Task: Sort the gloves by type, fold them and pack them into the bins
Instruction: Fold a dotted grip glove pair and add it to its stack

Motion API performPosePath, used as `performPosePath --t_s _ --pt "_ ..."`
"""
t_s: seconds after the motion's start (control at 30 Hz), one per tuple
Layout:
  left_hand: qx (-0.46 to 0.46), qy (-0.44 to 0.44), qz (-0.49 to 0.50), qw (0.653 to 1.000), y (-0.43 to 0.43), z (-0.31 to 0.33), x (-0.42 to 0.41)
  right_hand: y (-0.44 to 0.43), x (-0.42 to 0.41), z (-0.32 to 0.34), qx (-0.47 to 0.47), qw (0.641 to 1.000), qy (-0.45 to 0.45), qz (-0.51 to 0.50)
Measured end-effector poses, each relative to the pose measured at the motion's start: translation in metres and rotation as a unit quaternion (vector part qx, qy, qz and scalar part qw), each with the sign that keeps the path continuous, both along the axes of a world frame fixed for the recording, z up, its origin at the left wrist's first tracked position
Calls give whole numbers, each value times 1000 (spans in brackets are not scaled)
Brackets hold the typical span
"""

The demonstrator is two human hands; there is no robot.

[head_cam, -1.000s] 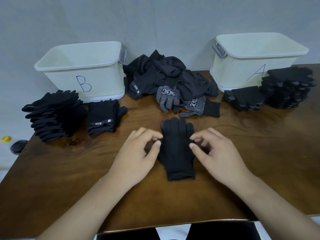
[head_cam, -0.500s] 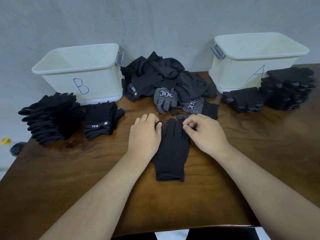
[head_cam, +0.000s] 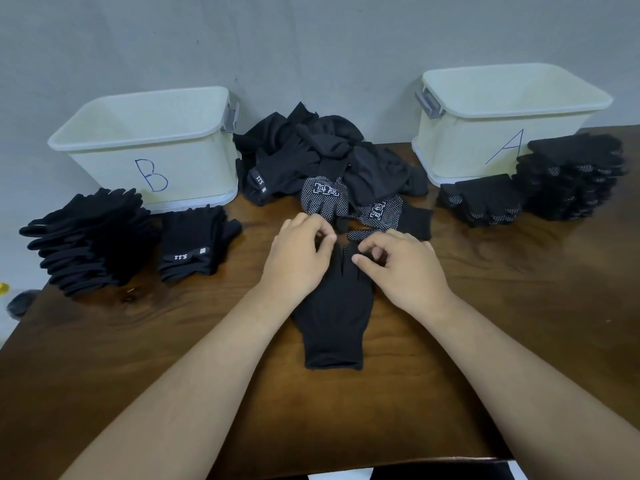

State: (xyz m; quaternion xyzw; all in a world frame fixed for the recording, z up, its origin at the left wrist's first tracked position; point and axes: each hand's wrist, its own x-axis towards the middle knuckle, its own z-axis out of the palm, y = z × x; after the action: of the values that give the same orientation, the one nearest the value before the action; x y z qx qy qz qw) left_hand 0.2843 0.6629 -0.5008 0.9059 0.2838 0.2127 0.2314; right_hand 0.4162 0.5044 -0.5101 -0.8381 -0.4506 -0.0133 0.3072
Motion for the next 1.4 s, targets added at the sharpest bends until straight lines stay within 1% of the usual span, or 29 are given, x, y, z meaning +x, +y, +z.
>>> performPosePath --t_s 0.13,0.2,0.27,0.33,0.43,0.53,0.6,0.7,0.77,0.8,0.87,0.93,1.03,1.2,1.27,1.3,1.37,1.4 --pt "39 25 17 999 0 -3 -4 1 -1 2 -6 1000 19 -4" --pt "41 -6 20 999 -2 4 -9 2 -1 5 -5 999 39 -14" --pt "65 -22 6 998 -7 10 -19 6 0 10 -12 998 58 -26" --pt "94 3 -26 995 -18 7 -30 11 0 13 -20 997 67 -29" --pt "98 48 -63 992 -29 -4 -42 14 2 12 -6 998 58 -19" --pt "116 59 -72 989 -31 -10 -44 16 2 8 -8 1000 21 -4" --pt "127 63 -70 987 -32 -9 -44 16 2 7 -13 1000 13 -5" --pt "137 45 -70 987 -34 -5 -46 10 6 9 10 999 33 -33" --pt "141 23 -80 986 -35 -2 -48 3 8 9 5 999 40 -34" --pt "129 19 -89 987 -36 -1 -49 0 7 8 0 999 44 -27" --pt "92 44 -111 989 -39 0 -48 -3 6 7 -7 999 50 -13" --pt "66 105 -127 984 -41 -1 -48 -5 5 6 -3 999 44 -6" --pt "75 166 -138 974 -42 -4 -47 -5 6 9 30 999 26 -2" --pt "105 193 -134 966 -44 -6 -47 1 1 6 -22 999 -38 -5" --pt "77 167 -134 974 -45 -3 -47 -4 -3 8 1 999 -53 -2" --pt "53 133 -127 982 -43 -2 -47 -8 -7 11 30 998 -52 20" --pt "12 38 -94 995 -37 1 -51 -20 -19 16 84 988 -26 124" --pt "-1 2 -79 997 -34 3 -57 -26 -27 18 88 979 -10 183"
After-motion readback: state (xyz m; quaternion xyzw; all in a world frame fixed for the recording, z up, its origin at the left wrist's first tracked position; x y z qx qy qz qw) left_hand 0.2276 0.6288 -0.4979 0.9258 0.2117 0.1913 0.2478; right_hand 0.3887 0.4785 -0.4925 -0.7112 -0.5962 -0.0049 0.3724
